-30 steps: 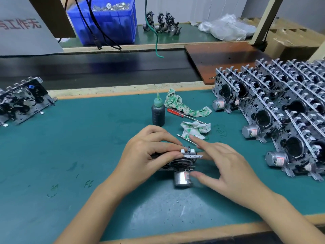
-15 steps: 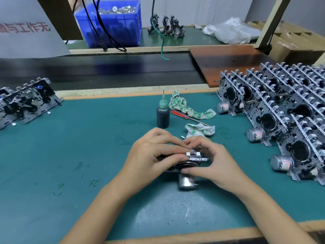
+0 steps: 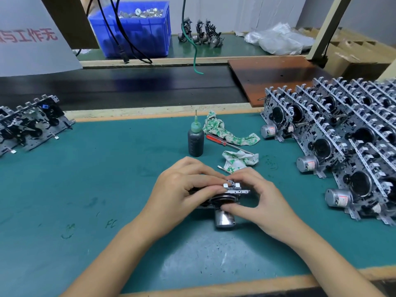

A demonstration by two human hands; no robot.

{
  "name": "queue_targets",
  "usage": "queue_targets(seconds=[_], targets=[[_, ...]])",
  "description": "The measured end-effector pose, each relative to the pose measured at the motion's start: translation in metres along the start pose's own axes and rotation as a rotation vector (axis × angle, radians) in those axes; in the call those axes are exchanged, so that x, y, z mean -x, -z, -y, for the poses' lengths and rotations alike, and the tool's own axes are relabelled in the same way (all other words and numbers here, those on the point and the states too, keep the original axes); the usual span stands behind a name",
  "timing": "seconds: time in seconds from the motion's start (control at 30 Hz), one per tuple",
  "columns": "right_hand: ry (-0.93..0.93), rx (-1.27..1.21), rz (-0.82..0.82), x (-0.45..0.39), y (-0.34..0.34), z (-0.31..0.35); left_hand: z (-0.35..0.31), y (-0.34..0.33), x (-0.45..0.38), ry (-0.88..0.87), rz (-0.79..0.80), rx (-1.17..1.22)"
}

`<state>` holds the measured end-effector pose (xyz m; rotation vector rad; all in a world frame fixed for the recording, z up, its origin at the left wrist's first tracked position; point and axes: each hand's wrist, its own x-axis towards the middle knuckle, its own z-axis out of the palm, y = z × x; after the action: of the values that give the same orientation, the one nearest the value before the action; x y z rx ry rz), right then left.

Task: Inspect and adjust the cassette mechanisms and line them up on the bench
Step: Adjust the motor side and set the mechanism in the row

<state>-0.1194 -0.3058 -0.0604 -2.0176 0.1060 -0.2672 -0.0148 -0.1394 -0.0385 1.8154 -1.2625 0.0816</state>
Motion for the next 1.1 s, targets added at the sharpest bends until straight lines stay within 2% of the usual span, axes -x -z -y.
queue_targets(seconds=[0.13,0.2,0.37,0.53,0.7,0.8,0.9,1.0,1.1], targets=[[0.208,0.519,-0.210,0.010,0.006,-0.005,0.000,-0.001,0.000,-0.001,-0.013,-0.005],[0.318,0.675,-0.258,0.013,0.001,-0.010,0.000,-0.001,0.000,0.002,-0.014,-0.008],[0.354,0.694,-0.251,0.011,0.008,-0.014,0.001,-0.001,0.000,0.000,-0.015,-0.008],[0.296,0.685,-0.232,0.012,0.002,-0.008,0.002,-0.001,0.000,0.003,-0.020,-0.001],[0.168,0.442,-0.168,0.013,0.016,0.000,0.001,0.000,-0.001,0.003,-0.007,-0.002],[0.224,0.360,-0.181,0.012,0.013,0.012,-0.002,0.002,-0.001,0.040,0.004,0.064],[0.307,0.482,-0.184,0.002,0.003,0.026,-0.004,0.006,0.000,0.143,-0.045,0.176],[0.410,0.675,-0.157,-0.013,-0.002,0.036,-0.004,0.005,0.004,0.125,-0.124,0.031],[0.487,0.746,-0.108,-0.024,-0.002,0.044,-0.002,0.005,0.014,0.090,-0.183,-0.080]])
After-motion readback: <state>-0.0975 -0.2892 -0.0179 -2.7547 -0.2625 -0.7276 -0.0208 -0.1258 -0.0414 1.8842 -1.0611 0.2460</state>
